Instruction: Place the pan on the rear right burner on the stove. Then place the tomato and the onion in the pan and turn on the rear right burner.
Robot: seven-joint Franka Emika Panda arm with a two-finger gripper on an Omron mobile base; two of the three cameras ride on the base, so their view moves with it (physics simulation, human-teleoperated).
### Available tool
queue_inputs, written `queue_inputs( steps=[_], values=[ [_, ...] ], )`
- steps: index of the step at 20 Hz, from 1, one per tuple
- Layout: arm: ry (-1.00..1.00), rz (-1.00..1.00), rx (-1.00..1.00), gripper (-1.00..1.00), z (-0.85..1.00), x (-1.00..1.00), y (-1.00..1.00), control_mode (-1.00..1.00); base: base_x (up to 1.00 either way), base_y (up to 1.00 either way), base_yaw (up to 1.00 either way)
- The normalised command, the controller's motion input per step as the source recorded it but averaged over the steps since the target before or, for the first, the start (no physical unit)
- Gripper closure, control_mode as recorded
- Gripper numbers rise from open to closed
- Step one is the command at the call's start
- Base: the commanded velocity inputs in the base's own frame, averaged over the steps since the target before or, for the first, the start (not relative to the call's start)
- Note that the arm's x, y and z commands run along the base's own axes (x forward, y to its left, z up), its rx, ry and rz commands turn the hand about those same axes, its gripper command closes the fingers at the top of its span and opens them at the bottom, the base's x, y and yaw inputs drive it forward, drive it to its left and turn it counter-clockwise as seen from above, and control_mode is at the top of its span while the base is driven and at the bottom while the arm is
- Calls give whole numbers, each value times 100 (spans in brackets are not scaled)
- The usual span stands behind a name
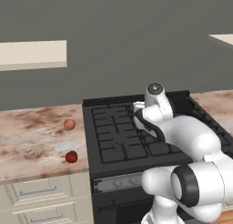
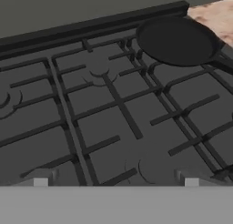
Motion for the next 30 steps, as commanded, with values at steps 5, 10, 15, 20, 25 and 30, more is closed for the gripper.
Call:
queue_inputs(
  steps=[5,10,15,20,25,30],
  values=[
    [0,4,7,-100,3,0,8,-100,0,0,0],
    [0,14,13,-100,3,0,29,-100,0,0,0],
    [0,17,8,-100,17,0,42,-100,0,0,0],
    [3,16,0,-100,22,0,54,-100,0,0,0],
    [2,14,0,-100,12,0,57,-100,0,0,0],
    [5,13,0,-100,2,0,60,-100,0,0,0]
  ],
)
